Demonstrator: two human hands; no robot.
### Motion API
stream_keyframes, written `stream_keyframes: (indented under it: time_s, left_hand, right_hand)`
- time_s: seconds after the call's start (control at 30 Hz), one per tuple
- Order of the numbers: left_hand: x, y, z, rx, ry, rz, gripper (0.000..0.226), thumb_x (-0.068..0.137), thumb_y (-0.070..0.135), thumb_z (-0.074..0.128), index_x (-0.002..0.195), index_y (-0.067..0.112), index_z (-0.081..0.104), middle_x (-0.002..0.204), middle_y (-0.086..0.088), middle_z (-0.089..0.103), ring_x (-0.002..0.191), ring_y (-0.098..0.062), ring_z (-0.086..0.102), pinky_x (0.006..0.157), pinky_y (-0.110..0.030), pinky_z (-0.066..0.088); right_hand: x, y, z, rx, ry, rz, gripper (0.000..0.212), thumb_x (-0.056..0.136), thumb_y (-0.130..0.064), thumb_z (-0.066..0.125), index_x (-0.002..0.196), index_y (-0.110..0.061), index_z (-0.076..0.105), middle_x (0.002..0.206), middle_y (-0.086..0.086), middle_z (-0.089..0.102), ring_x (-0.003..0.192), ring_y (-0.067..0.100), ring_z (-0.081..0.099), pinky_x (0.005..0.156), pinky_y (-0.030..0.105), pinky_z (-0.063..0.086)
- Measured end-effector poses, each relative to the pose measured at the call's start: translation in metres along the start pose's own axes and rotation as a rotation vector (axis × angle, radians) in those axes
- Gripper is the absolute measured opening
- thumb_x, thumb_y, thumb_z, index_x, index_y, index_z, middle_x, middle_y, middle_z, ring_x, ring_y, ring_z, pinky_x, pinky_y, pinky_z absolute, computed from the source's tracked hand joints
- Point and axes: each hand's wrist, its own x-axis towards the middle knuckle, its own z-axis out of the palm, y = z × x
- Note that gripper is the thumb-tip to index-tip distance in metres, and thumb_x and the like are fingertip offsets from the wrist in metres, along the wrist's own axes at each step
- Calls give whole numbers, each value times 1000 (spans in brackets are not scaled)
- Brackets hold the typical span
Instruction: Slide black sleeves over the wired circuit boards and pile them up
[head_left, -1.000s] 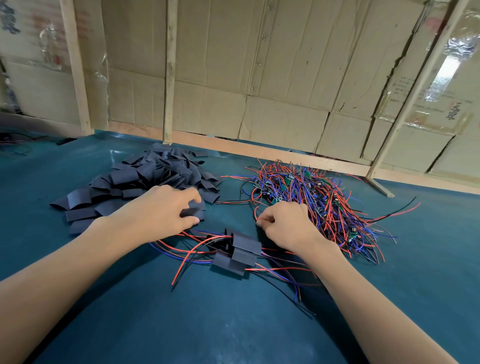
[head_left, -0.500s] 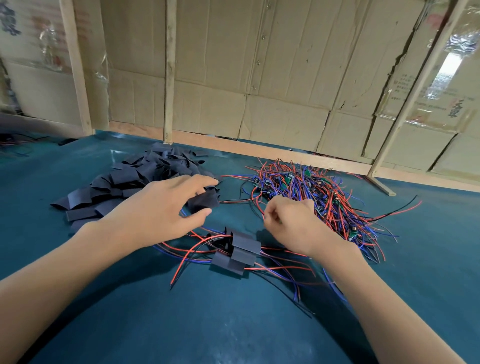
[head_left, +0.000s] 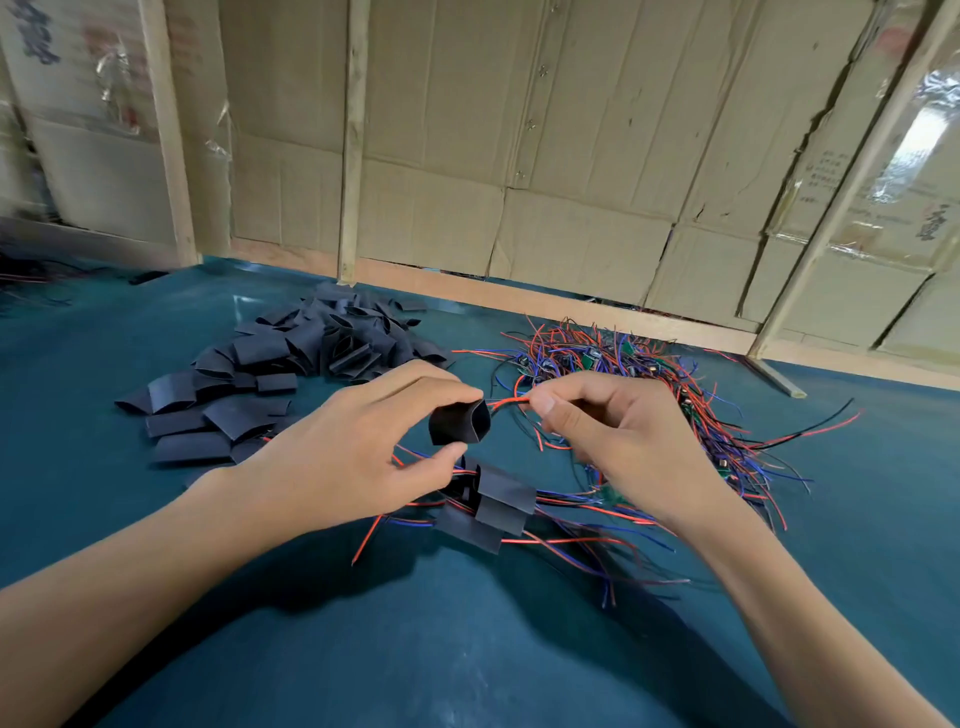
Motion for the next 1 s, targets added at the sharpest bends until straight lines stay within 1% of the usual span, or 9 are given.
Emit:
stream_keyframes:
  time_s: [0.13,0.23,0.37,0.43,0.57,0.73,0.8,0.9,1.0]
  left_hand:
    - [0,-1,0,-3,12,-34,41,87,24,73,127,19,62,119,14,58,107,2,56,94,-19,45]
    - [-1,0,0,-3,15,-52,42,87,23,74,127,19,62,119,13,58,106,1,56,95,-23,46]
    - [0,4,0,-9,26,-32,42,88,23,73,128,16,62,119,10,59,106,-3,58,93,-28,48]
    - [1,7,-1,6,30,-3,42,87,23,73,127,12,63,119,6,61,106,-8,61,92,-29,48]
    - [2,11,-1,55,51,32,42,85,21,74,124,6,66,117,-3,64,105,-15,64,94,-31,49]
    - [3,15,1,43,64,30,41,86,20,75,123,6,67,117,-4,64,106,-16,64,98,-30,47]
    - [2,16,1,17,74,0,42,85,19,77,124,8,67,118,-1,64,109,-14,63,99,-30,47]
    - [1,16,1,7,84,-10,44,85,19,77,126,9,65,119,0,65,110,-12,62,99,-30,47]
    - [1,15,1,12,70,26,42,85,17,77,125,7,66,119,-1,66,110,-13,63,99,-30,47]
  right_hand:
    - [-3,-4,3,79,40,-2,24,84,-37,66,89,-17,76,67,-8,61,56,7,42,53,19,35]
    - [-3,-2,1,95,52,-4,23,85,-38,66,90,-18,77,69,-6,62,59,10,45,54,23,37]
    - [-4,1,11,8,-7,-70,11,90,-20,70,93,-13,78,76,-3,67,68,12,52,65,22,41]
    - [-4,3,19,61,-11,-50,3,88,-13,74,88,-14,76,80,2,71,72,11,57,71,25,46]
    - [-5,5,25,187,13,5,13,86,-3,76,85,-13,67,77,-5,69,70,10,60,69,22,49]
    - [-4,3,24,131,25,-46,32,91,13,59,91,-15,75,83,-13,69,67,-2,58,66,9,42]
    - [-4,3,26,98,74,-68,33,91,14,59,91,-16,75,88,-9,70,67,1,59,64,14,45]
    - [-2,6,29,212,119,28,23,88,13,66,97,-8,67,83,-6,69,66,12,64,57,26,53]
    - [-1,11,30,197,91,120,17,87,7,70,98,-4,65,81,6,69,67,22,69,63,35,60]
